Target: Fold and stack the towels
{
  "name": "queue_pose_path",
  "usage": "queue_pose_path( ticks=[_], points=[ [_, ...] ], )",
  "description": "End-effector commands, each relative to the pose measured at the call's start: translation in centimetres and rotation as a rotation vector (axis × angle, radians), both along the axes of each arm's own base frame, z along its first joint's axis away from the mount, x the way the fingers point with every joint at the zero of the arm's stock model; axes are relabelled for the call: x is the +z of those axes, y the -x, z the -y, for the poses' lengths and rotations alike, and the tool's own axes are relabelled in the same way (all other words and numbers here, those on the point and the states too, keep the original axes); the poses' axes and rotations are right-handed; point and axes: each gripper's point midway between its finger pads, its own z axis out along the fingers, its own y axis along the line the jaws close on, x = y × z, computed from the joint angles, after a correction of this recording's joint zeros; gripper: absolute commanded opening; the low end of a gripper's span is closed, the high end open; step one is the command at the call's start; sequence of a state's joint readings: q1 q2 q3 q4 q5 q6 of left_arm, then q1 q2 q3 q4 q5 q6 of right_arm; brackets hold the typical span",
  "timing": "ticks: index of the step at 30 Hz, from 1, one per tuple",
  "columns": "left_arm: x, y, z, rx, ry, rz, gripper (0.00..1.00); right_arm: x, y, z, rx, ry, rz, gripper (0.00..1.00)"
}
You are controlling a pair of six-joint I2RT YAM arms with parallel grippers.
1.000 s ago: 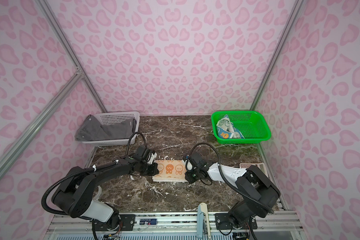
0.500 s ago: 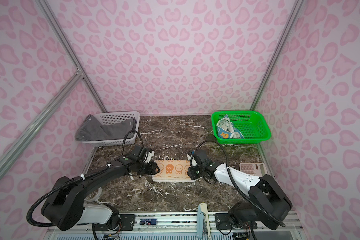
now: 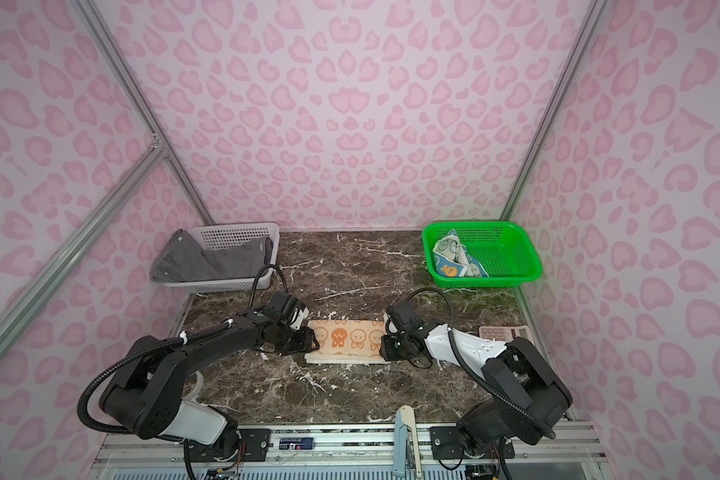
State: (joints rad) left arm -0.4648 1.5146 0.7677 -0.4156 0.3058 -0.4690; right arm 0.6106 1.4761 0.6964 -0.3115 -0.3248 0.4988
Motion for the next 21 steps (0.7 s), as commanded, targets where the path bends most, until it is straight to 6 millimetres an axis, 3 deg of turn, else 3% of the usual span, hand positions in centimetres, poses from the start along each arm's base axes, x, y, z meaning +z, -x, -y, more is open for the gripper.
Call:
queue_pose_path(
  ticks=[1, 5, 9, 13, 16, 21],
  points=[
    [-0.2, -0.6, -0.1, 0.002, -0.014, 0.007, 0.48, -0.2, 0.1, -0.5, -0.004, -0.016, -0.021, 0.30],
    [-0.3, -0.7, -0.1, 0.000, -0.017, 0.004, 0.31, 0.2, -0.1, -0.7, -0.003, -0.022, -0.014, 0.20],
    [0.0, -0.7, -0.1, -0.003, -0.013, 0.007, 0.21, 0.5, -0.2, -0.4, 0.003, 0.000, -0.004, 0.14],
    [0.8, -1.0, 0.0, -0.005, -0.007, 0.022, 0.18, 0.8, -0.3, -0.1, 0.013, 0.026, -0.003, 0.14],
    [1.3, -1.0, 0.0, -0.007, -0.004, 0.032, 0.18, 0.9, -0.3, 0.0, 0.018, 0.036, -0.002, 0.21],
    [1.6, -0.9, 0.0, -0.008, 0.002, 0.036, 0.18, 1.2, -0.4, -0.2, 0.021, 0.032, 0.005, 0.16]
  ],
)
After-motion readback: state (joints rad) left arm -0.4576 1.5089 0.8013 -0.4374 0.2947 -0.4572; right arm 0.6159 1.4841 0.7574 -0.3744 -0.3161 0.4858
